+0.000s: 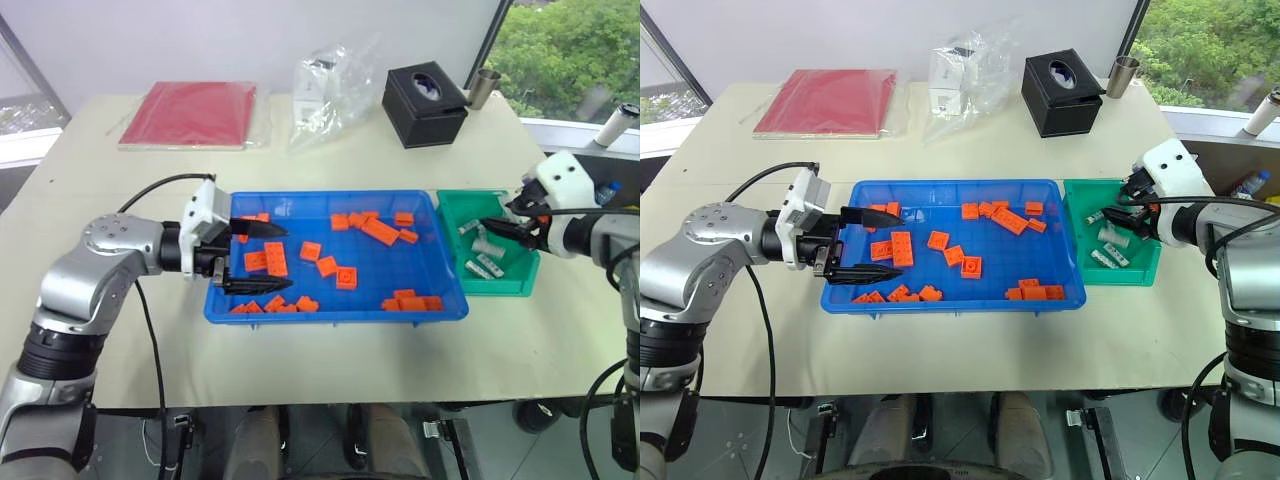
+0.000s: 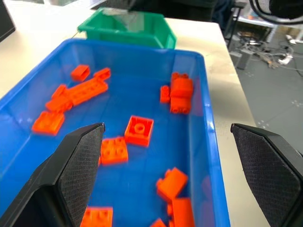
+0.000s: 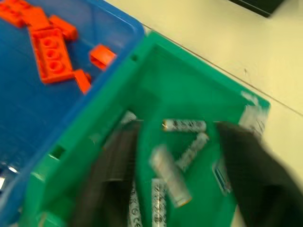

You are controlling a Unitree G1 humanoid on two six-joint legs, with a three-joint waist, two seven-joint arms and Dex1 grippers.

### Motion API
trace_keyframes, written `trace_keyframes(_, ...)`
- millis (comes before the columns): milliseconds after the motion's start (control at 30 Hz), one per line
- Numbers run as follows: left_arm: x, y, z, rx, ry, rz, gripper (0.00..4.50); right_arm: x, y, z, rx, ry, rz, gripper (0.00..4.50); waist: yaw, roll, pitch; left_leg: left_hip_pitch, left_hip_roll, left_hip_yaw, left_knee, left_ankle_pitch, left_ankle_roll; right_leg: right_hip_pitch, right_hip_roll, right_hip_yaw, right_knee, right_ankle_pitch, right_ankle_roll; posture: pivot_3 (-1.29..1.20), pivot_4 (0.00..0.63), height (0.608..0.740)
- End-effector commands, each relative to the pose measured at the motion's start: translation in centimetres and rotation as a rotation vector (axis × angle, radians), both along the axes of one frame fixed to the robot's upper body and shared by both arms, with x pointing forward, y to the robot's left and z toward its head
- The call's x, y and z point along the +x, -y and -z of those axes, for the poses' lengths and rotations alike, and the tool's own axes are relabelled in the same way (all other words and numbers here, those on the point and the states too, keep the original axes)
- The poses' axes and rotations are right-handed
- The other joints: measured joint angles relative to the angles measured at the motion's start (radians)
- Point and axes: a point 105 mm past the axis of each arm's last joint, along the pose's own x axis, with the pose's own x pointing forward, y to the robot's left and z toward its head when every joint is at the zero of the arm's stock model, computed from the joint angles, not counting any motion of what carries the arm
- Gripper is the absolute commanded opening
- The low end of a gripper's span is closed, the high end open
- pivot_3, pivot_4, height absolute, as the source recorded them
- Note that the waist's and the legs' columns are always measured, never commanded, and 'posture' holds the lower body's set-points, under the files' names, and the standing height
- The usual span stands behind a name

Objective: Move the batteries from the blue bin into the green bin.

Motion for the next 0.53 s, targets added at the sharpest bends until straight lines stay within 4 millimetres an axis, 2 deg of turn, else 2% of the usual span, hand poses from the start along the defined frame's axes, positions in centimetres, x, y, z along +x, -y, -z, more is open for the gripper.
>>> trace_keyframes(33, 0.4, -0.3, -1.1, -0.013, 0.034, -0.006, 4.50, -0.7, 0.1, -2.1, 0.019, 0.078, -0.064, 3.68, -0.001, 0.000, 0.000, 0.000, 0.000, 0.000, 0.000, 0.000, 0.000, 0.000, 0.000, 0.000, 0.000, 0.000, 0.000, 0.00, 0.150, 0.736)
trace_keyframes(167, 1.0, -1.5, -2.2, -0.038, 0.030, -0.058, 4.50, -3.8, 0.7, -2.2, -0.041, 0.027, -0.304, 3.68, 0.015, 0.000, 0.000, -0.001, -0.001, -0.001, 0.000, 0.000, 0.000, 0.001, 0.000, 0.000, -0.001, -0.001, 0.001, 0.00, 0.150, 0.736)
trace_keyframes(233, 1.3, -2.8, -2.9, -0.037, 0.029, -0.093, 4.50, -5.7, 1.7, -2.0, -0.056, -0.043, -0.407, 3.68, 0.020, -0.001, 0.000, -0.001, -0.001, -0.001, 0.000, 0.000, 0.000, 0.001, 0.000, 0.000, -0.001, -0.001, 0.001, 0.00, 0.150, 0.736)
trace_keyframes(300, 1.4, -3.9, -3.4, -0.029, 0.029, -0.117, 4.50, -6.8, 2.7, -2.1, -0.052, -0.088, -0.447, 3.68, 0.020, -0.001, 0.000, 0.000, -0.001, -0.001, 0.000, 0.000, 0.000, 0.001, 0.000, 0.000, -0.001, -0.001, 0.001, 0.00, 0.150, 0.736)
trace_keyframes(433, 1.4, -5.9, -4.3, -0.009, 0.033, -0.160, 4.50, -7.6, 5.0, -2.6, -0.007, -0.123, -0.436, 3.68, 0.015, 0.000, 0.000, 0.002, 0.000, 0.000, 0.001, 0.000, 0.000, 0.003, 0.000, 0.000, -0.001, -0.001, 0.001, 0.00, 0.150, 0.736)
trace_keyframes(533, 1.4, -6.3, -4.2, 0.012, 0.048, -0.171, 4.50, -7.4, 5.6, -2.6, -0.002, -0.122, -0.431, 3.68, 0.015, 0.000, 0.000, 0.002, 0.000, 0.000, 0.001, 0.000, 0.000, 0.003, 0.000, 0.000, -0.001, -0.002, 0.000, 0.00, 0.150, 0.736)
